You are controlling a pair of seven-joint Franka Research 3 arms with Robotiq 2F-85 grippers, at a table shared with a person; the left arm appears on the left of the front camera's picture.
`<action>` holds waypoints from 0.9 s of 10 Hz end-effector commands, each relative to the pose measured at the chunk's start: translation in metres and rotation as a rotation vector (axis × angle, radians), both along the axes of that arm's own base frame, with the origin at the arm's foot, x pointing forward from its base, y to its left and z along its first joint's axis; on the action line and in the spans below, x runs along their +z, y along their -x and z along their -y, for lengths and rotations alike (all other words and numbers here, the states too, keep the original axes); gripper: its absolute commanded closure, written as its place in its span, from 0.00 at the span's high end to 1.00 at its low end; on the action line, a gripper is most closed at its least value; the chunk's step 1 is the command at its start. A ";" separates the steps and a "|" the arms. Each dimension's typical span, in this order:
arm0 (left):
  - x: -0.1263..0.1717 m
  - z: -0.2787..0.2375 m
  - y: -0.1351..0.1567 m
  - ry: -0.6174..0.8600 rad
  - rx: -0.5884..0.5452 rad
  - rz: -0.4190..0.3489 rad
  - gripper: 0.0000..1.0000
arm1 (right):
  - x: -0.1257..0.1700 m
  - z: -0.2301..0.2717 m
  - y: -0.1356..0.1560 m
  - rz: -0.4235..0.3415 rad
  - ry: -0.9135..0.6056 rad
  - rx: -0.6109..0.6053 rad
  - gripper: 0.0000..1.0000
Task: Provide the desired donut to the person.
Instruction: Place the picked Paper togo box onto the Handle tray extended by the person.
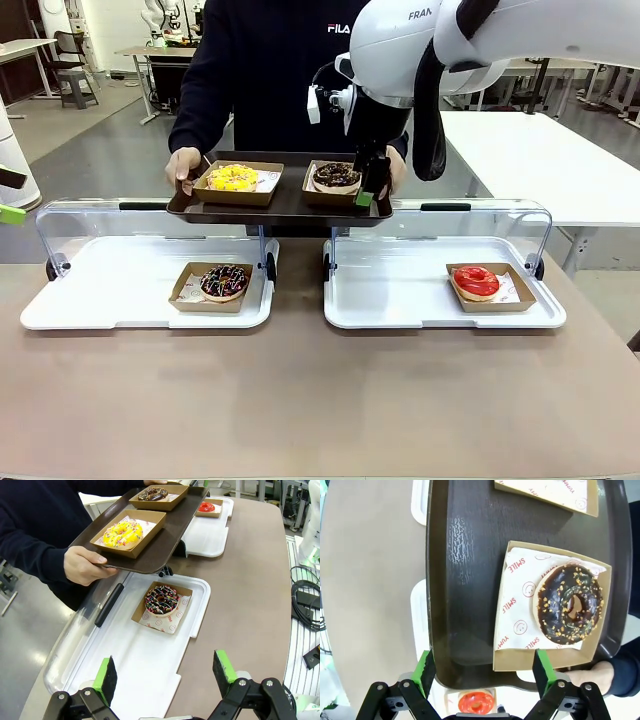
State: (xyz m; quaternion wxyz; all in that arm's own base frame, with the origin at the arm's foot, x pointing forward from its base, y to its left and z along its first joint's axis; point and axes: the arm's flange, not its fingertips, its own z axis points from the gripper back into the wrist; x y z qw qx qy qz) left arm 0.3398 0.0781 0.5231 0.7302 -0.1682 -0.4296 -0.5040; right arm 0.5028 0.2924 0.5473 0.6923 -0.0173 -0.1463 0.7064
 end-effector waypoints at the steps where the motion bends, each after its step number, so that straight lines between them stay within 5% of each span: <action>1: 0.000 0.000 0.000 0.018 0.003 0.007 1.00 | -0.001 0.001 -0.001 0.021 0.005 0.002 1.00; 6: 0.000 0.000 0.000 0.018 0.003 0.007 1.00 | 0.000 0.001 0.000 0.001 0.000 -0.001 1.00; 9: 0.000 0.000 0.000 0.018 0.003 0.007 1.00 | 0.054 0.140 0.052 -0.073 -0.233 -0.015 1.00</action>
